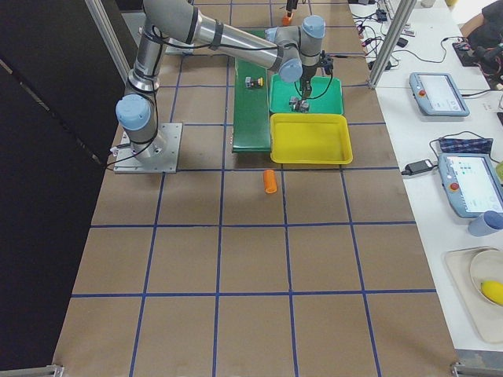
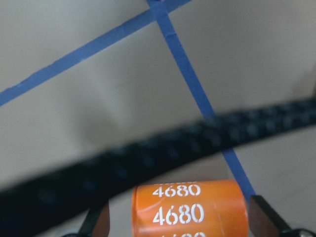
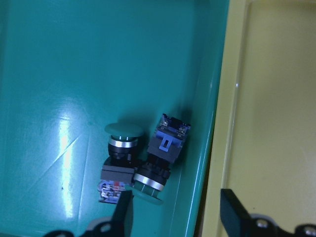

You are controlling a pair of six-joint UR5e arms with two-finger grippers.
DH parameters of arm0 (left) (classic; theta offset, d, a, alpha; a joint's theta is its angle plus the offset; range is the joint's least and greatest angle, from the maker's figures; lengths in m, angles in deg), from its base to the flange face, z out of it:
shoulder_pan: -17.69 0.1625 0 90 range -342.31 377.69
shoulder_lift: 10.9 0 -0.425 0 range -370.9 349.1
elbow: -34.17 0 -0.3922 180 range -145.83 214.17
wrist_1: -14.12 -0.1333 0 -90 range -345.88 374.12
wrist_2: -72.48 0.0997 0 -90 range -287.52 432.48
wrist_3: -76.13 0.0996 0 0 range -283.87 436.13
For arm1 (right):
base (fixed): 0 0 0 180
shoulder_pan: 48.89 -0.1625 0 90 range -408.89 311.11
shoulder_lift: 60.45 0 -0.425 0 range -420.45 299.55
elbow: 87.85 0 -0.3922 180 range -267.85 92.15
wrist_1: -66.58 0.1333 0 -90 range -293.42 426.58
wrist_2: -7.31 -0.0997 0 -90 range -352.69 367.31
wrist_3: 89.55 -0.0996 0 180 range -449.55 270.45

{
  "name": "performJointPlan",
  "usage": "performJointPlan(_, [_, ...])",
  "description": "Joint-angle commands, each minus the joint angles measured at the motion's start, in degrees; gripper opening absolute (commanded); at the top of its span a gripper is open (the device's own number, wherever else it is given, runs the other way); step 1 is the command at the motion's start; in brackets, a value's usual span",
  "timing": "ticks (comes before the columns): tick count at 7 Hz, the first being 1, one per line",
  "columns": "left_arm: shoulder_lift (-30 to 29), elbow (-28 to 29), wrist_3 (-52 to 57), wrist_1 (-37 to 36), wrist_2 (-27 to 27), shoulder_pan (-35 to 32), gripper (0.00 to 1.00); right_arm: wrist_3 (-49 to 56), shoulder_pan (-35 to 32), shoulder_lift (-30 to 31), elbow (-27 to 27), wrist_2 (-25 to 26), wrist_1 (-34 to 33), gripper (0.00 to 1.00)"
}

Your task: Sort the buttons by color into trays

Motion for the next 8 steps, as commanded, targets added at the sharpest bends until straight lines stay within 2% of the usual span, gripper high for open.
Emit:
performJointPlan(1, [-0.07,-0.18,-2.48,0.08,0.3,0.15,1.0,2.2,0.99,1.53,0.0,0.54,3.88,1.0])
performJointPlan(2, [-0.15,-0.35,-2.57,0.08,0.39,0.15,1.0,6.92,3.87,5.37,-0.52,1.06,9.29,1.0])
performJointPlan(3, [-0.24,-0.1,-2.66,-0.09,0.48,0.15,1.0,9.57,7.55,10.02,-3.31,0.28,14.74,1.0])
performJointPlan(4, [-0.33,-0.35,-3.53,-0.27,0.48,0.15,1.0,9.95,8.98,15.9,-8.04,0.45,15.58,1.0])
performJointPlan(5, [-0.68,-0.62,-3.71,-0.27,0.39,0.15,1.0,9.26,9.08,19.27,-15.4,0.89,14.11,0.98])
performJointPlan(6, [-0.86,-1.66,-3.8,-0.44,0.48,0.15,1.0,9.08,9.09,22.0,-22.34,1.15,7.48,0.98])
performJointPlan(7, [-0.94,-2.63,-4.15,-0.53,0.48,0.15,1.0,8.2,8.91,24.03,-27.55,1.16,2.46,1.0])
performJointPlan(8, [-1.03,-2.99,-4.24,-1.05,0.48,0.15,1.0,6.54,8.47,24.48,-29.43,0.98,1.1,1.0])
